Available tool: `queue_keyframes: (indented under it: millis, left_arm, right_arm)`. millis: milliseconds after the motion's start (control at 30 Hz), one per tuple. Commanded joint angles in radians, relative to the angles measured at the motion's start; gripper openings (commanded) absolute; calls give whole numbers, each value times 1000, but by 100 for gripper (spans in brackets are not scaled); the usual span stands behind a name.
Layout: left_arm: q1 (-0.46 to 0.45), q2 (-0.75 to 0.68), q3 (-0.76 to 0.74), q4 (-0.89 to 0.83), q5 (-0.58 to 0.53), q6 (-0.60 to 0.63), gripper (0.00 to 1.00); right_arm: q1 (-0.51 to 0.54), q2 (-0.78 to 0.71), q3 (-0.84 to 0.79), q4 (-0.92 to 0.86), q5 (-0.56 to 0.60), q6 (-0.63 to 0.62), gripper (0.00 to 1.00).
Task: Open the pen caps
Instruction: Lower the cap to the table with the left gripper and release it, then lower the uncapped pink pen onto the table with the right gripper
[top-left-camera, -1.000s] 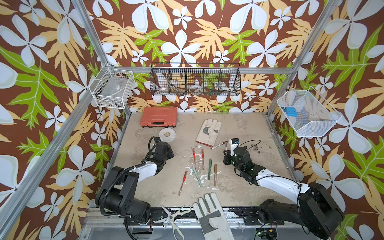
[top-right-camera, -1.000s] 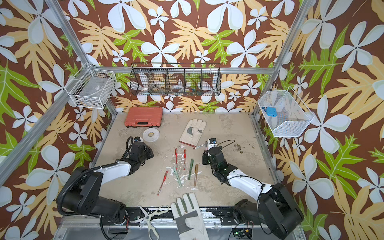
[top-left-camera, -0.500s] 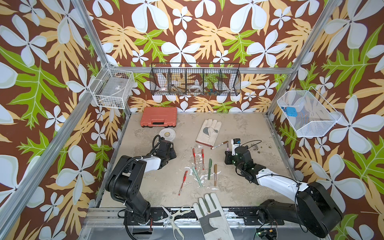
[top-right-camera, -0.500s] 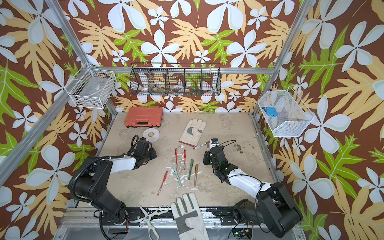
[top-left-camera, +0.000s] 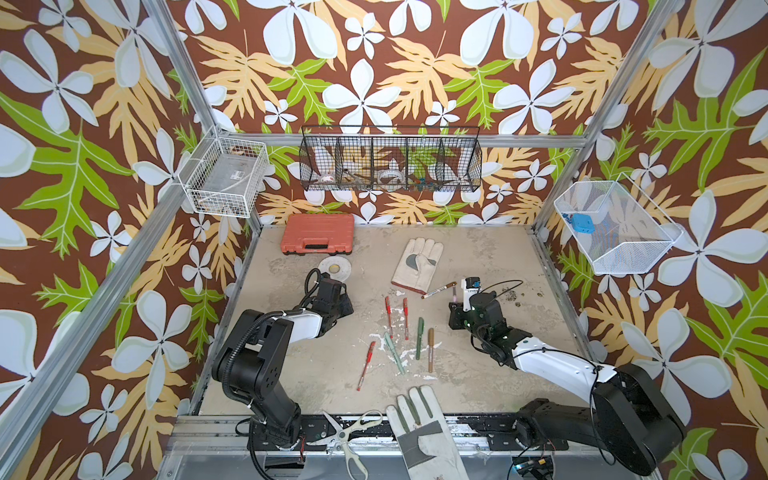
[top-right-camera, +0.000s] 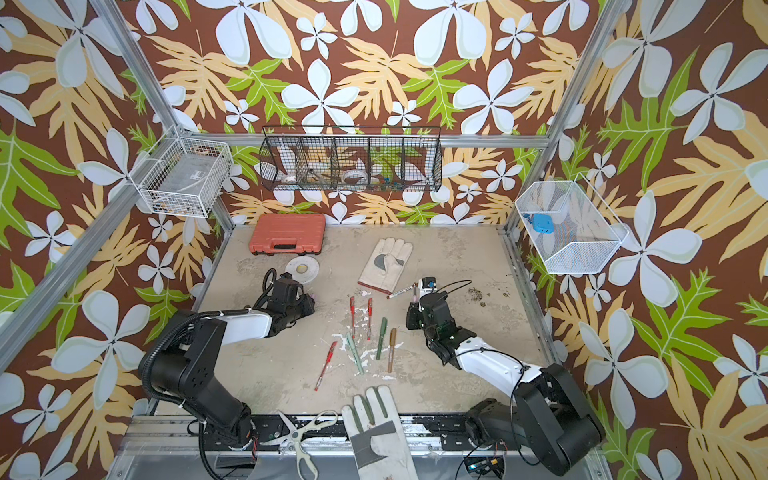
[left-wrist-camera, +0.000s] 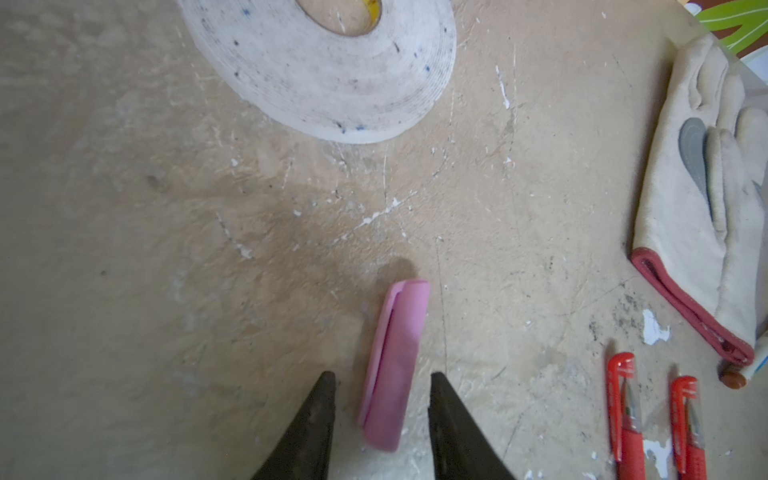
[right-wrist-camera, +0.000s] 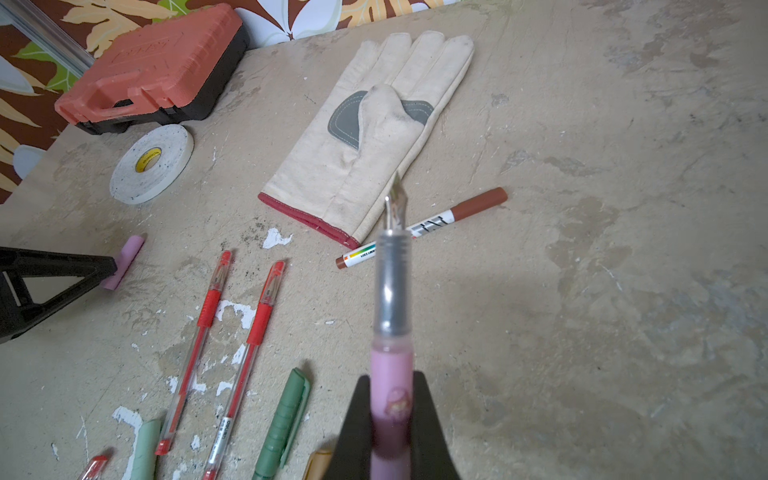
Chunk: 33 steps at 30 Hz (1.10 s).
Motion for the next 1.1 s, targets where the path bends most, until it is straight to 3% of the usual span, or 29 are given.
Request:
queue_keyframes:
  millis: [0,233,433,700,1067]
  left_arm:
    - [2,-37,-28,41,64,12,46]
    - [-6,-207,-139,176,121,7,50]
    - [-96,-305,-169,231,113,62,51]
    - [-141,-360,-198,300,150,92,51]
    - [-144,-361,-214,353,214,85,51]
  right_arm:
    - [-6,10,7,2,21,-3,0]
    - [-104,116,36,-29,-21,21,3]
    - [-162,158,50,-56,26,27,9]
    - [-237,255,87,-79,19,46,12]
    - [-237,350,140,-123,60,36,28]
